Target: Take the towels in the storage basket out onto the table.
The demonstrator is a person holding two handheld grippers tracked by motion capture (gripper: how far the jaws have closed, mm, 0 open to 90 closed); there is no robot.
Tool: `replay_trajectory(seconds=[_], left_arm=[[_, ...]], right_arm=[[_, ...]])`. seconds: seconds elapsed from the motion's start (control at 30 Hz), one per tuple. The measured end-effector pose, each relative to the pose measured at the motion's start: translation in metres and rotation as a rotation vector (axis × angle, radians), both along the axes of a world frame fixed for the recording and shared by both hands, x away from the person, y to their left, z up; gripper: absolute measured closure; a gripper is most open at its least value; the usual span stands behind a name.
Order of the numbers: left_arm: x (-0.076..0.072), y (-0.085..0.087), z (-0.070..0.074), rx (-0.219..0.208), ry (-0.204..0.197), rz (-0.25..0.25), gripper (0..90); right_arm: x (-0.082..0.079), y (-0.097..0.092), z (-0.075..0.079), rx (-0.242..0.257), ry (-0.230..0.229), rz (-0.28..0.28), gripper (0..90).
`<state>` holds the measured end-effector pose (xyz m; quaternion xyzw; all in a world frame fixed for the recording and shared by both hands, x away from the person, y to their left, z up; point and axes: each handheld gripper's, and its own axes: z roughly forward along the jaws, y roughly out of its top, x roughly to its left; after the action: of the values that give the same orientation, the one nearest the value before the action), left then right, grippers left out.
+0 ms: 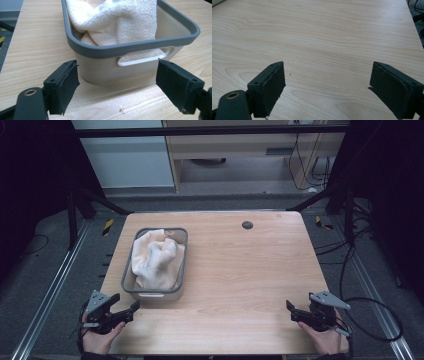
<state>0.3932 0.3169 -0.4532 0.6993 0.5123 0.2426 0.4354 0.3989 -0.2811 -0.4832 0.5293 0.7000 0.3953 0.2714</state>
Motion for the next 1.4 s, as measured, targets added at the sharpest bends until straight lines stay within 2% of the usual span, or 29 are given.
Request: replay_trajectory(seconds=[0.2, 0.7, 1.07, 1.33, 1.4], left_arm=[[-0.001, 0.0, 0.007, -0.019, -0.013, -0.007, 17.5], [-0.001, -0.001, 0.026, -0.027, -0.054, -0.009, 18.2], [0.005, -0.005, 0.039, -0.026, -0.038, -0.028, 18.0], [0.012, -0.013, 0.051, -0.013, -0.048, -0.064, 17.7], [0.015, -0.015, 0.055, -0.008, -0.049, -0.072, 17.6]], right_arm=[[0.0, 0.0, 0.0, 0.001, 0.002, 0.004, 12.2], [0.0, 0.002, -0.001, -0.003, 0.001, 0.019, 11.7], [0.0, 0.002, -0.001, 0.008, 0.009, 0.018, 11.7], [0.001, 0.002, -0.001, -0.006, -0.001, 0.022, 11.6], [0.001, 0.002, 0.001, 0.009, -0.001, 0.017, 11.7]])
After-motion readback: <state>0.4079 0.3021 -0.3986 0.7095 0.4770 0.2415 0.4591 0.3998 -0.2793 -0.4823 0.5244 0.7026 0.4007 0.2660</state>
